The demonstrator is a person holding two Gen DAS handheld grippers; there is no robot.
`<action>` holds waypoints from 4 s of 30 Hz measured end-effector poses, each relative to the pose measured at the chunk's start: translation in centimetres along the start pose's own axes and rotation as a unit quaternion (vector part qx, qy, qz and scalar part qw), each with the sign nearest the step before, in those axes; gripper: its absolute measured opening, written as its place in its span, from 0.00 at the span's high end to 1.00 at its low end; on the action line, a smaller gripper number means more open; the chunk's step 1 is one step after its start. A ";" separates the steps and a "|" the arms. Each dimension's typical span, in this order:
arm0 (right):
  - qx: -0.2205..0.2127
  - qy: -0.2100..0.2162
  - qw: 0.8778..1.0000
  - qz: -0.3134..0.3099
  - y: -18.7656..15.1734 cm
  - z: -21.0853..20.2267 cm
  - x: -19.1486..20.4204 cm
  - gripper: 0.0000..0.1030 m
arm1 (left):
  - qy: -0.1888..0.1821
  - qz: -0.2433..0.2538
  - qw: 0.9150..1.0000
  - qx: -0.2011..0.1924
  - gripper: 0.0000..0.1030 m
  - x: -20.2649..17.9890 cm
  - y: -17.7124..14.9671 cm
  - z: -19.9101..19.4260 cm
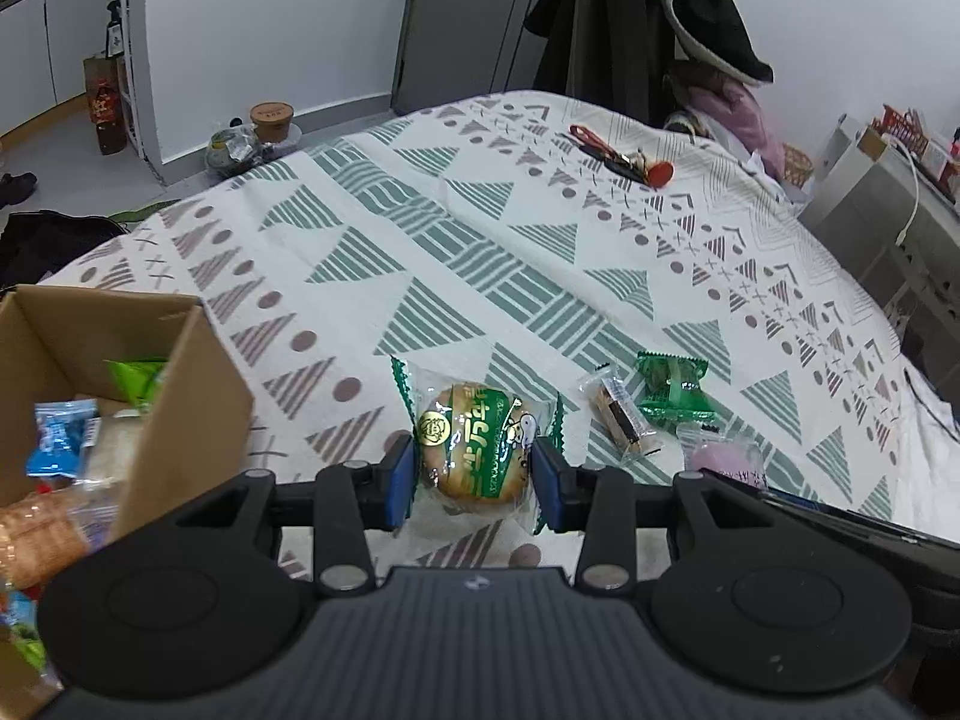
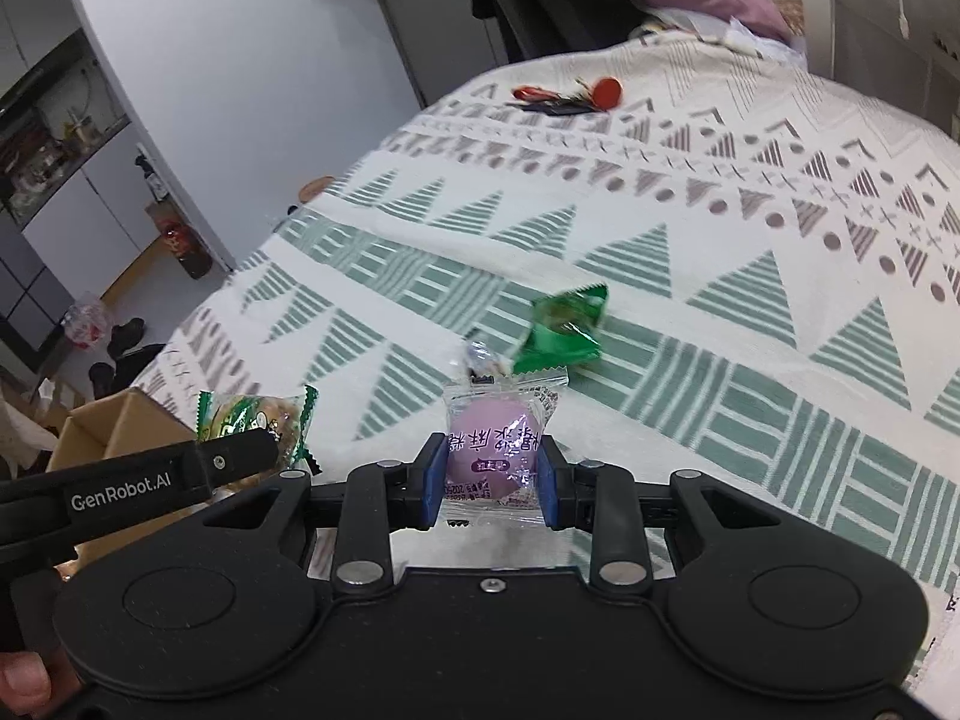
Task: Organize snacks
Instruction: 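Carry both snacks over the cardboard box and open both tools to drop them, then move both empty tools back toward the stick snack and green candy packet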
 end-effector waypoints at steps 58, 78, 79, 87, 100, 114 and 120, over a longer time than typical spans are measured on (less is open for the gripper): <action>-0.028 0.065 0.993 -0.096 -2.8 -6.3 19.6 0.71 | 0.021 -0.124 0.991 -0.040 0.51 18.3 -4.2 -13.8; 0.030 0.131 0.983 -0.122 -4.1 -4.5 25.1 0.69 | 0.051 -0.172 0.982 -0.052 0.29 22.8 -4.6 -15.7; 0.039 0.138 0.982 -0.124 -4.2 -4.3 25.2 0.67 | 0.053 -0.171 0.982 -0.051 0.28 22.8 -4.7 -15.8; 0.041 0.146 0.984 -0.098 -4.4 -5.3 23.7 0.48 | 0.064 -0.172 0.981 -0.055 0.23 22.6 -5.0 -16.8; -0.003 0.084 0.994 -0.070 -3.7 -8.8 16.5 0.33 | 0.064 -0.131 0.988 -0.055 0.08 18.1 -5.2 -17.4; -0.050 0.035 0.997 -0.049 -4.1 -12.4 9.7 0.05 | 0.075 -0.086 0.992 -0.044 0.08 11.6 -5.3 -17.2; -0.065 0.023 0.997 -0.038 -4.2 -13.4 7.2 0.00 | 0.075 -0.068 0.994 -0.053 0.01 9.2 -5.3 -17.2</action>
Point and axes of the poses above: each gripper's, at about its wrist camera, not at the fingertips, and z roughly the way its jaws point, x to its left, y to its top, the point moved 1 cm from there along z, roughly the way its jaws point, and after that the axes turned 8 degrees about x, right-handed, at the moved point
